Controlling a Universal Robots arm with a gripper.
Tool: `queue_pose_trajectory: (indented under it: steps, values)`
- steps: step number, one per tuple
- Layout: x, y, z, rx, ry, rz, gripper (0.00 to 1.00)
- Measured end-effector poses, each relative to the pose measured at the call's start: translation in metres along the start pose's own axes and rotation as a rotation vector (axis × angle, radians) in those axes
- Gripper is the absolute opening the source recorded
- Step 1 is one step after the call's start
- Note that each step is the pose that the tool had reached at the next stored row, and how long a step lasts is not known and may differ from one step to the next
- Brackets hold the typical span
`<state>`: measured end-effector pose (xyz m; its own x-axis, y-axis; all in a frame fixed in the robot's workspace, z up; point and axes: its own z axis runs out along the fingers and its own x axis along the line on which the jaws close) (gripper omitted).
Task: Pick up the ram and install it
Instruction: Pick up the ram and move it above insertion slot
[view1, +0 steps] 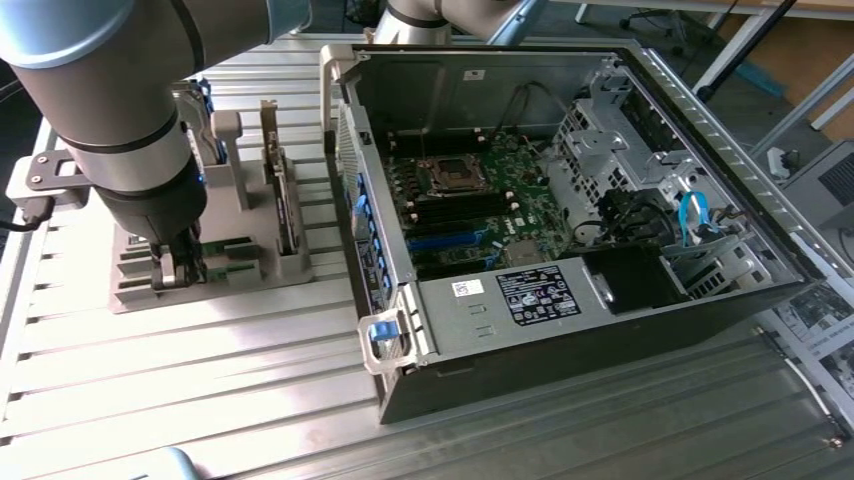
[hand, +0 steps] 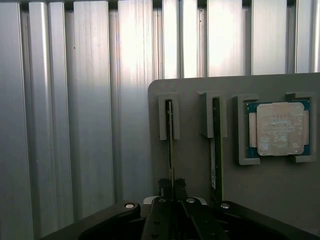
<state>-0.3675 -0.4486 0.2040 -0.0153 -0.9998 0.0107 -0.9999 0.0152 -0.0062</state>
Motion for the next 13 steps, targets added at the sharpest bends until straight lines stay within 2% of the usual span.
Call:
queue_pose_trajectory:
  steps: [13]
  values:
    - [0.0001, 0.0, -0.0065, -0.0001, 0.0011, 0.0, 0.13]
